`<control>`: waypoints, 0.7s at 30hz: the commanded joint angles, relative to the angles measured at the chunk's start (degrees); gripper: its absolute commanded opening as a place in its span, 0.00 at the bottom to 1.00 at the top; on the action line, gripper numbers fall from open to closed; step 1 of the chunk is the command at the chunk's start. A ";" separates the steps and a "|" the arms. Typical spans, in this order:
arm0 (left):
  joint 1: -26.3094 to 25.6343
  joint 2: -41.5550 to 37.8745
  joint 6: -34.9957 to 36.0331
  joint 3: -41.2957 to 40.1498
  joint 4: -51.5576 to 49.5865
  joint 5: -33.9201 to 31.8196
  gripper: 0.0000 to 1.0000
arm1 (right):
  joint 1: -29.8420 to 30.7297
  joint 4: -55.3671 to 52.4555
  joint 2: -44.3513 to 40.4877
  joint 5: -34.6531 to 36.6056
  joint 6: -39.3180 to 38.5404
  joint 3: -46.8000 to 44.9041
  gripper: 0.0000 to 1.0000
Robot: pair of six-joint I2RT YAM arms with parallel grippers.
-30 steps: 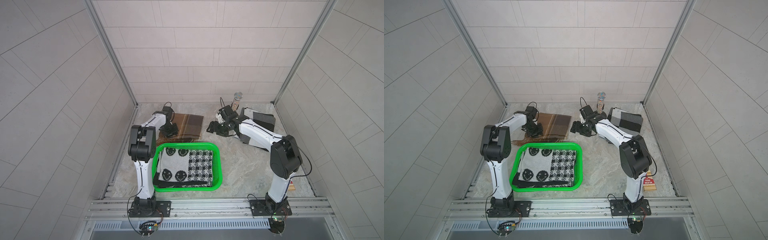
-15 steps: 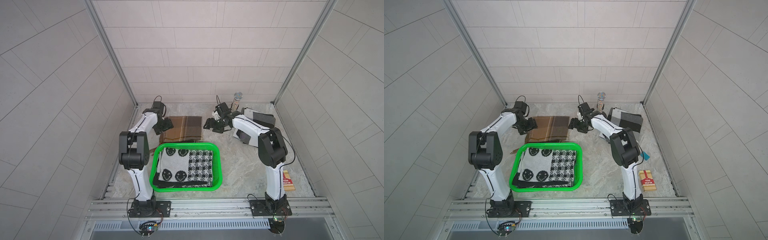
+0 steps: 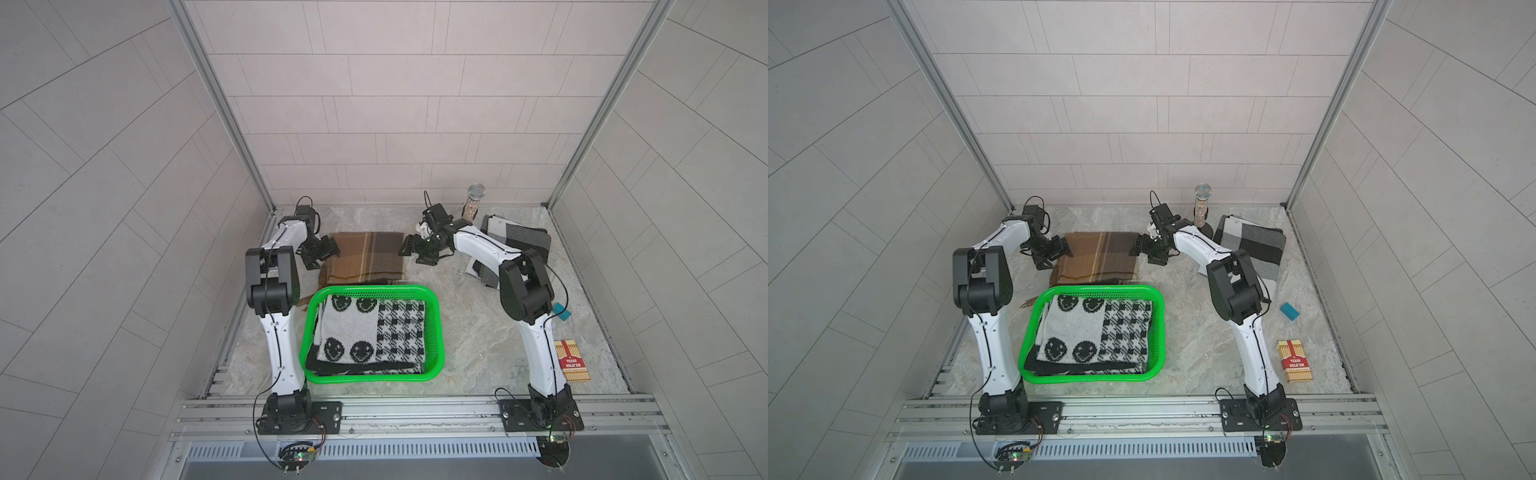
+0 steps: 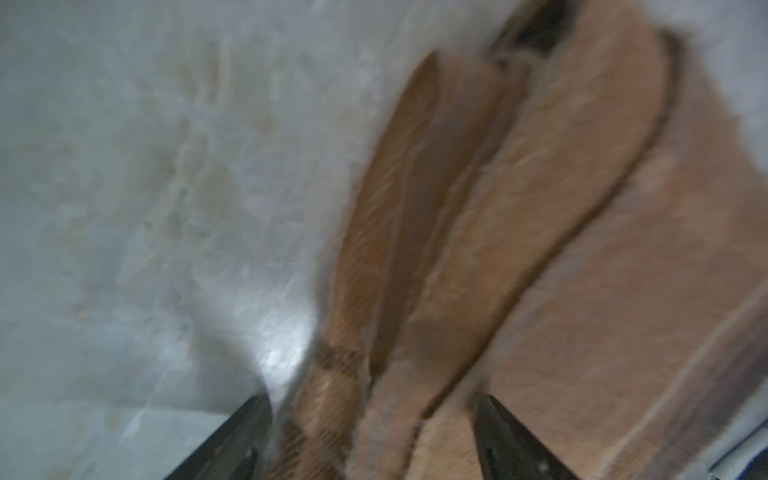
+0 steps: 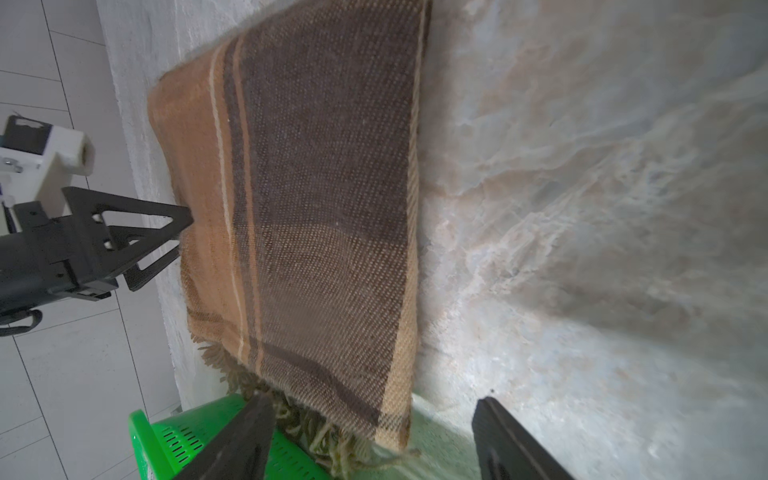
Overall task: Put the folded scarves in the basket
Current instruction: Pick up the scarf at the center of the board.
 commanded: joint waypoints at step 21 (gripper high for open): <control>-2.09 -3.47 -3.15 -11.65 10.07 12.27 0.53 | 2.49 2.78 13.32 -5.65 6.12 10.62 0.62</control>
